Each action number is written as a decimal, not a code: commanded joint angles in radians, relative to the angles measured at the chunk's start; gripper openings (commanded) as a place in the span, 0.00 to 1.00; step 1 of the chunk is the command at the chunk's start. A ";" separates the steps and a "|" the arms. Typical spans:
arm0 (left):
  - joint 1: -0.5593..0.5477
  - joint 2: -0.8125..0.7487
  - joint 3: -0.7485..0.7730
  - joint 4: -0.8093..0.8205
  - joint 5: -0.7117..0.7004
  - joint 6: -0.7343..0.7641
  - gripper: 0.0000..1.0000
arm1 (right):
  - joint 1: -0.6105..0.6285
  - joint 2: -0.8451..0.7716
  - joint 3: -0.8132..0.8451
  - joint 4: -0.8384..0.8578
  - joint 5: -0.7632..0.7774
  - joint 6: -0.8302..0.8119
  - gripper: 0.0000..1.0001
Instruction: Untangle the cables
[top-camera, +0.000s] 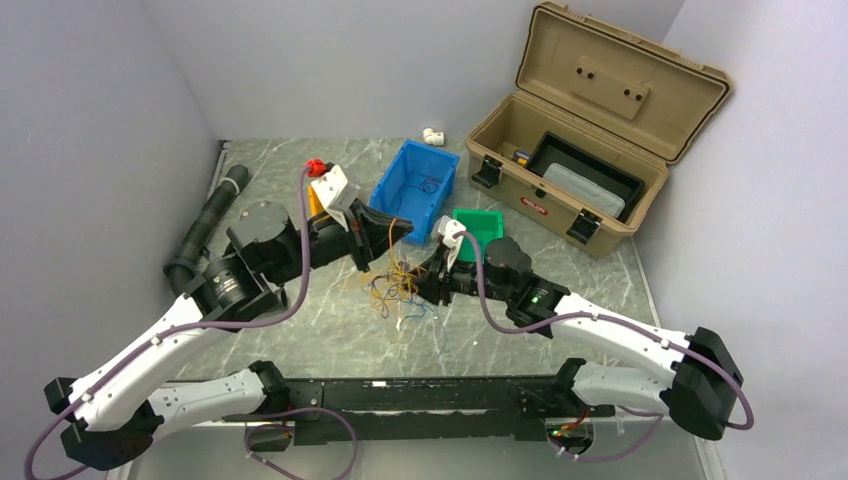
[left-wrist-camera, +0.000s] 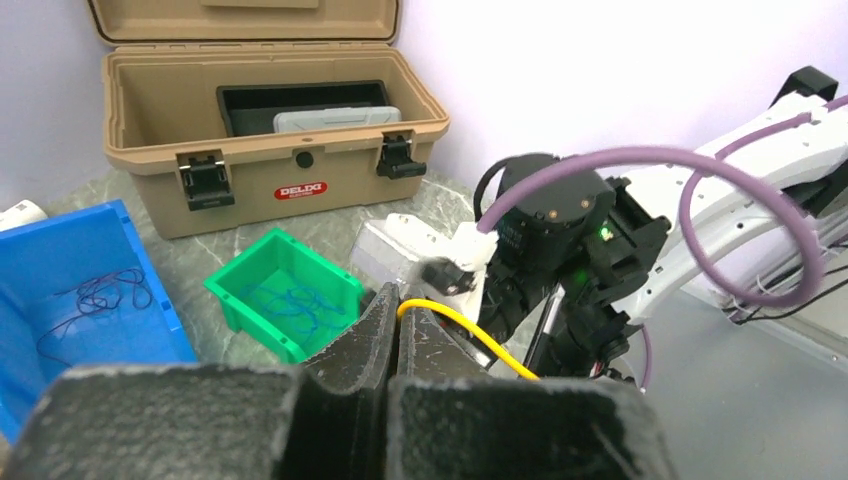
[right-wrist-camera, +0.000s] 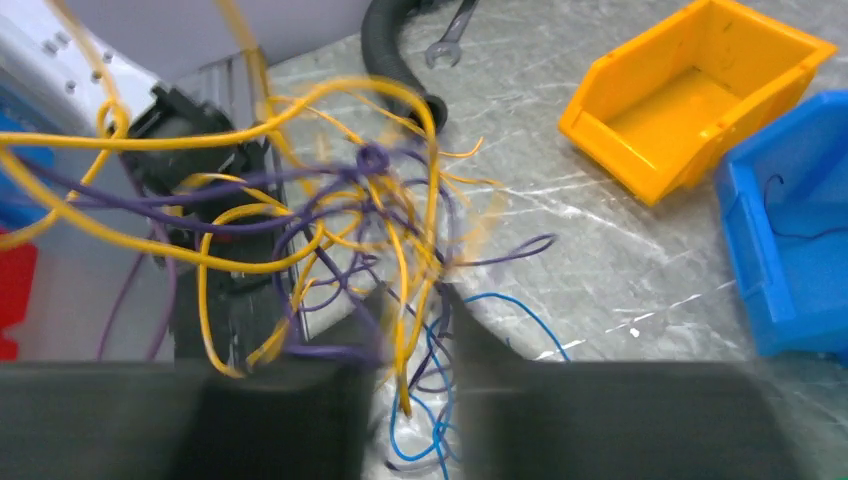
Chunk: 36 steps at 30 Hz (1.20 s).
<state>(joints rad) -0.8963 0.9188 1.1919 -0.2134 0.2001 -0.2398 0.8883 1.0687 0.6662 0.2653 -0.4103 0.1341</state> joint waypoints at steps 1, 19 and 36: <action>-0.001 -0.016 0.095 -0.040 -0.118 -0.003 0.00 | 0.006 0.006 -0.020 0.145 0.106 0.027 0.15; 0.197 -0.205 0.114 -0.407 -0.886 0.110 0.00 | 0.004 -0.649 -0.319 -0.749 0.909 0.751 0.00; 0.199 -0.273 -0.017 -0.234 -0.556 0.166 0.00 | 0.003 -0.408 -0.164 -0.773 0.912 0.616 0.14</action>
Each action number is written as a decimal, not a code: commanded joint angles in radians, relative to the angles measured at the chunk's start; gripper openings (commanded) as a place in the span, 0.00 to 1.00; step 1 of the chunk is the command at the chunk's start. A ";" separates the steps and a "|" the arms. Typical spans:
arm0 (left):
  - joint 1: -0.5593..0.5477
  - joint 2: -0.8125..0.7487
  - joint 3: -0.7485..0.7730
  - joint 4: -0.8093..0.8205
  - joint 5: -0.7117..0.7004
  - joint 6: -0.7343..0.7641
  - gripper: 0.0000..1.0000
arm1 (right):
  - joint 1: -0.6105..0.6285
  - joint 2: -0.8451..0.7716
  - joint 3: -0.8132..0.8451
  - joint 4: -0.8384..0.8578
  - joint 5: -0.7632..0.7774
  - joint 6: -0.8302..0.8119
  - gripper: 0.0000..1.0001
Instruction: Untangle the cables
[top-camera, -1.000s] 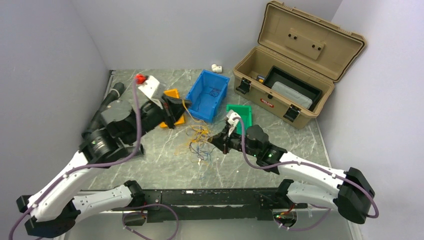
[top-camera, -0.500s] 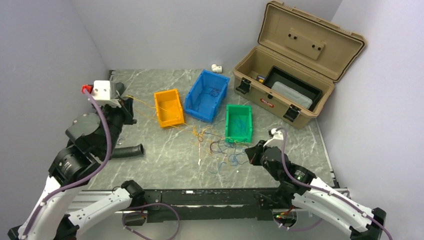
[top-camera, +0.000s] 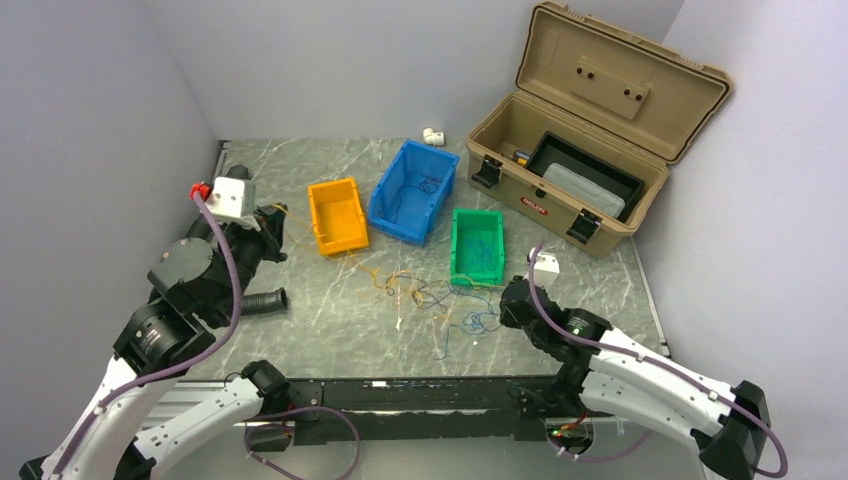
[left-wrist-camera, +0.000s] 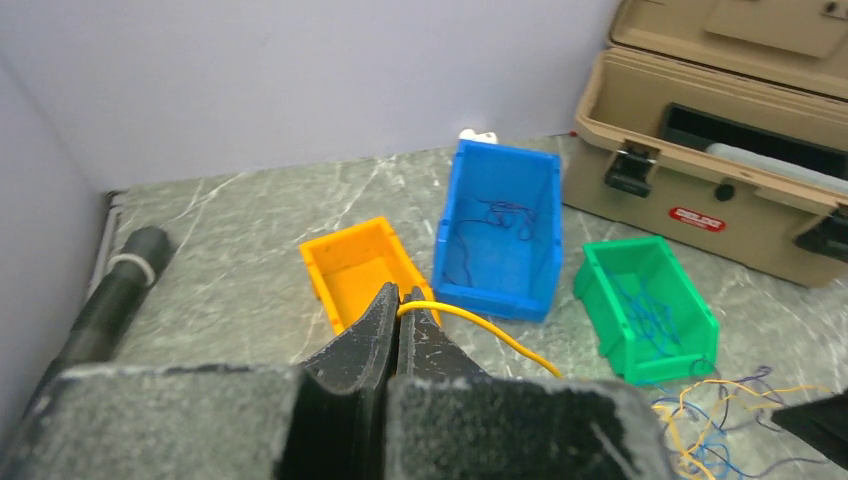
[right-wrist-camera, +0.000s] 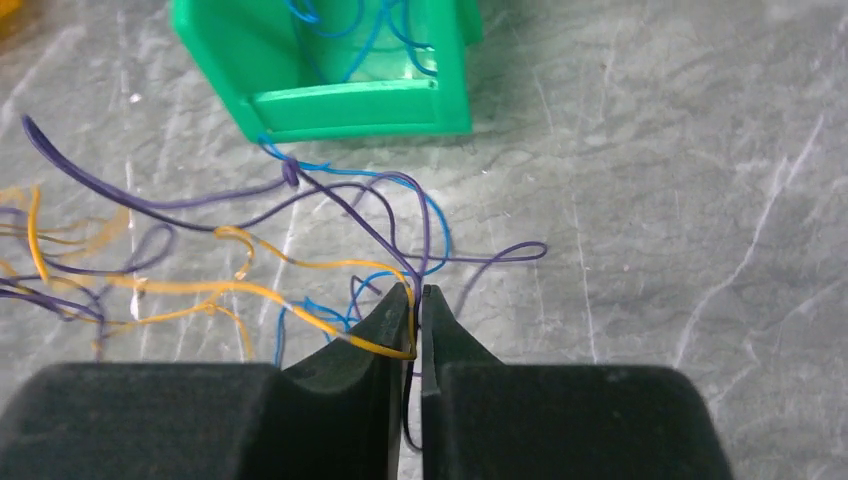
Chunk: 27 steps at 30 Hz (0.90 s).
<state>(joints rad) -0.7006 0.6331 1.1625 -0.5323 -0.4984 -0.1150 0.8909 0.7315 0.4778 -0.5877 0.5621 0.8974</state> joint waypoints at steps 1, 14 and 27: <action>0.004 0.016 0.017 0.082 0.156 0.044 0.00 | 0.000 -0.098 0.017 0.104 -0.099 -0.192 0.40; 0.004 -0.001 0.040 0.107 0.289 0.022 0.00 | 0.002 -0.010 0.060 0.577 -0.734 -0.669 0.99; 0.003 0.043 0.096 0.146 0.377 -0.035 0.00 | 0.068 0.428 0.096 1.160 -0.916 -0.692 1.00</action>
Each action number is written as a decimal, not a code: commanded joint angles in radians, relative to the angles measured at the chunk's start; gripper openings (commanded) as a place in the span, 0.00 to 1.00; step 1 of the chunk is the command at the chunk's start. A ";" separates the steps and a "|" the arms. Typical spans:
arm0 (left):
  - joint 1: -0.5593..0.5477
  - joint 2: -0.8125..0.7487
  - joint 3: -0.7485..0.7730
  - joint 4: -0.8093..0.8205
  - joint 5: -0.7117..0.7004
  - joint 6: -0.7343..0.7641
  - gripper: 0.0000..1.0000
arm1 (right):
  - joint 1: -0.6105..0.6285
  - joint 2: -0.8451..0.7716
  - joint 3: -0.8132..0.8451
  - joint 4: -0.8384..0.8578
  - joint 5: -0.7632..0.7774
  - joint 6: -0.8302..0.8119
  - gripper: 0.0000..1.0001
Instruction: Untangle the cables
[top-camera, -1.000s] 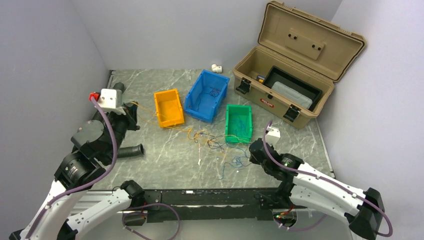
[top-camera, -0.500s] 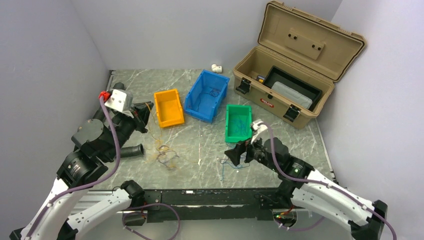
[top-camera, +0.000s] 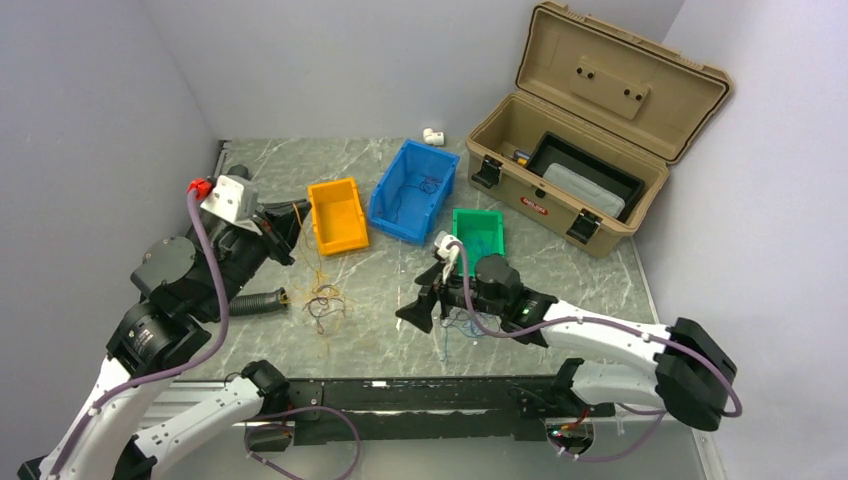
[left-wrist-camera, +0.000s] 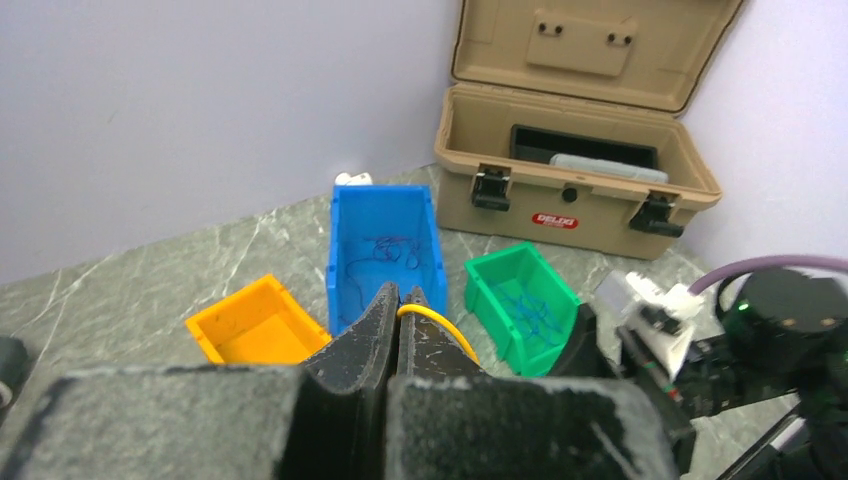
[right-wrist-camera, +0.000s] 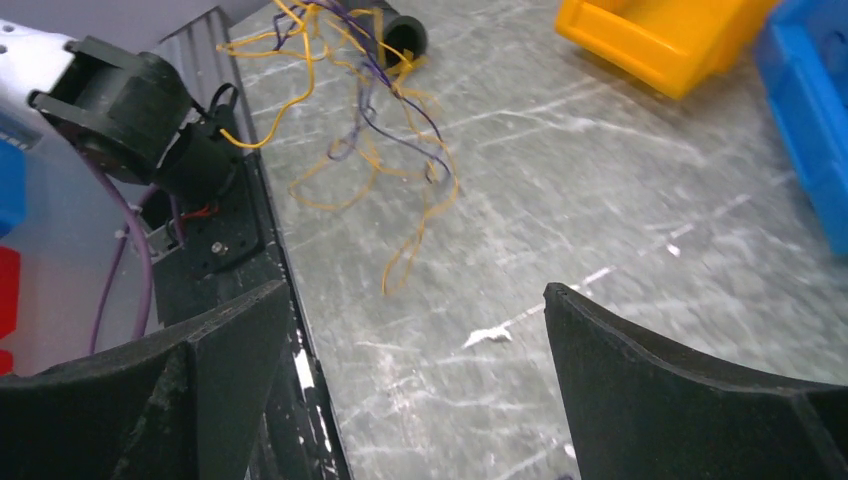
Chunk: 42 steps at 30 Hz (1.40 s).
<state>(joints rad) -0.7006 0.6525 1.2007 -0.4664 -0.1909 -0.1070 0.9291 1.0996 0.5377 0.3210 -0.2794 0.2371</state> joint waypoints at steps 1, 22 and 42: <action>0.003 0.030 0.065 0.090 0.090 -0.054 0.00 | 0.037 0.083 0.041 0.279 -0.082 -0.038 1.00; 0.003 0.146 0.243 0.101 -0.120 -0.081 0.00 | 0.118 0.248 -0.032 0.509 0.161 0.087 0.00; 0.089 0.158 0.140 0.121 -0.477 0.128 0.00 | 0.098 -0.430 -0.117 -0.830 1.030 0.863 0.00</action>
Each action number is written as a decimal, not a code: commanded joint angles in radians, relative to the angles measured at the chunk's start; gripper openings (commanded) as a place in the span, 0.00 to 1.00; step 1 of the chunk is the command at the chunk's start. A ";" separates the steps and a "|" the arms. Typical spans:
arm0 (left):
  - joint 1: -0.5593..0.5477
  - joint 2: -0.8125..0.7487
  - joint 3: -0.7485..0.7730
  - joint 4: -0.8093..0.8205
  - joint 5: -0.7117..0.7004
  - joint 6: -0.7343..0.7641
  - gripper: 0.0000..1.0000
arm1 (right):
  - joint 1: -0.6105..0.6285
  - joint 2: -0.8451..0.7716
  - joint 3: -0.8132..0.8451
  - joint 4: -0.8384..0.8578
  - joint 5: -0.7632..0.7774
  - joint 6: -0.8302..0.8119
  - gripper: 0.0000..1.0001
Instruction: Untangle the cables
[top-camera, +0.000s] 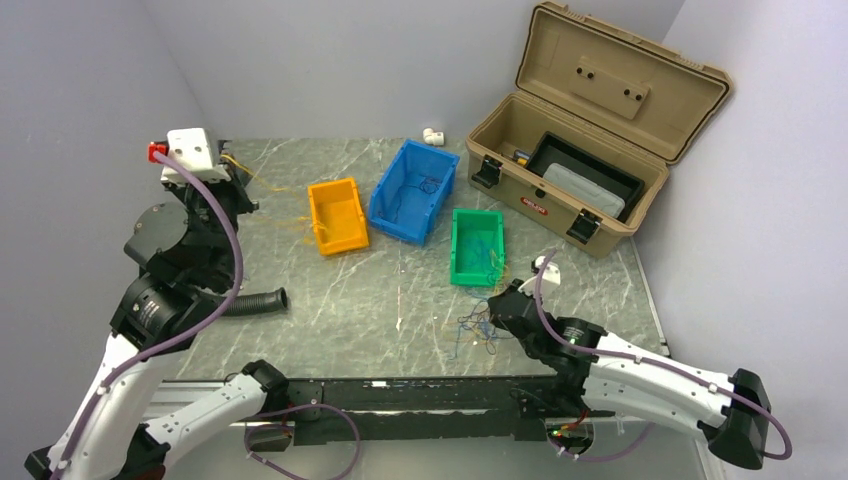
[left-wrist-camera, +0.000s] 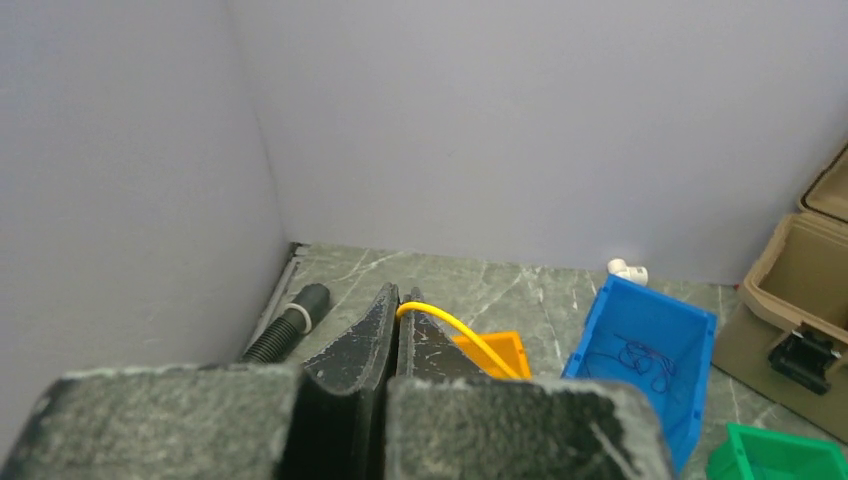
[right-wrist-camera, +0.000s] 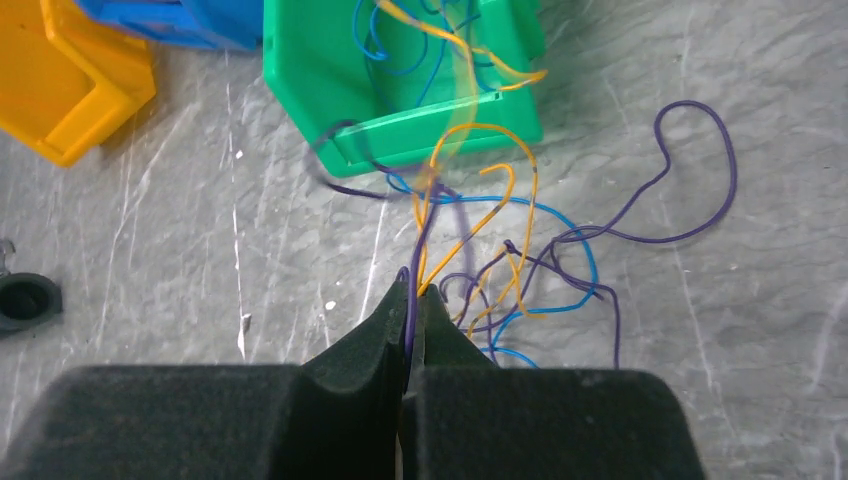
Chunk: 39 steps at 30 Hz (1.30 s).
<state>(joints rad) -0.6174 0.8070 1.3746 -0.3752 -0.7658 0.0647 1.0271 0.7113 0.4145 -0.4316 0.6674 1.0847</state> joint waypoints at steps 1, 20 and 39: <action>0.005 0.000 -0.050 0.043 0.142 -0.053 0.00 | 0.000 -0.046 0.012 -0.078 0.079 0.002 0.00; 0.041 0.157 -0.052 0.078 0.248 -0.077 0.00 | 0.001 -0.152 0.039 0.185 -0.240 -0.441 0.87; 0.295 0.448 0.033 0.125 0.484 -0.225 0.00 | 0.000 -0.221 0.116 0.144 -0.198 -0.557 0.90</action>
<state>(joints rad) -0.3580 1.2327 1.3422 -0.2901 -0.3363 -0.1139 1.0264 0.4961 0.4728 -0.2916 0.4458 0.5724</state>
